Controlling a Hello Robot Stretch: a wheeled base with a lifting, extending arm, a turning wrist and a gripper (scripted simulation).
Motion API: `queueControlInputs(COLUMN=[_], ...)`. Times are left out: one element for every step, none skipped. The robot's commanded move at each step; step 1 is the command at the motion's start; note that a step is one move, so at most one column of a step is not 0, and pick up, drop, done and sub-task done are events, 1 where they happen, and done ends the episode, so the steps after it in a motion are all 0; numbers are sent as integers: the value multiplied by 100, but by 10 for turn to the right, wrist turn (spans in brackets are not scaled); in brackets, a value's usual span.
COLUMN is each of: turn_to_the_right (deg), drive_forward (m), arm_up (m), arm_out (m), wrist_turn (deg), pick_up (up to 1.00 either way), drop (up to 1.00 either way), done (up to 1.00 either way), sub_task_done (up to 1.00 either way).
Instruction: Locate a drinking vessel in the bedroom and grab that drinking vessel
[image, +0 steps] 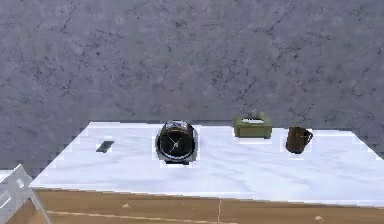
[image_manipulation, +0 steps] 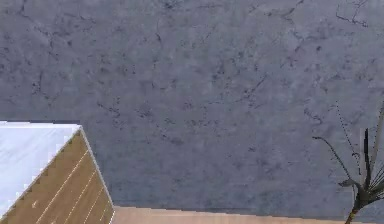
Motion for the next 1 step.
queueControlInputs(turn_to_the_right=[-450], drive_forward=[0], arm_up=[0], arm_out=[0], wrist_turn=[0], pick_up=[0], drop=[0], done=[0], sub_task_done=[0])
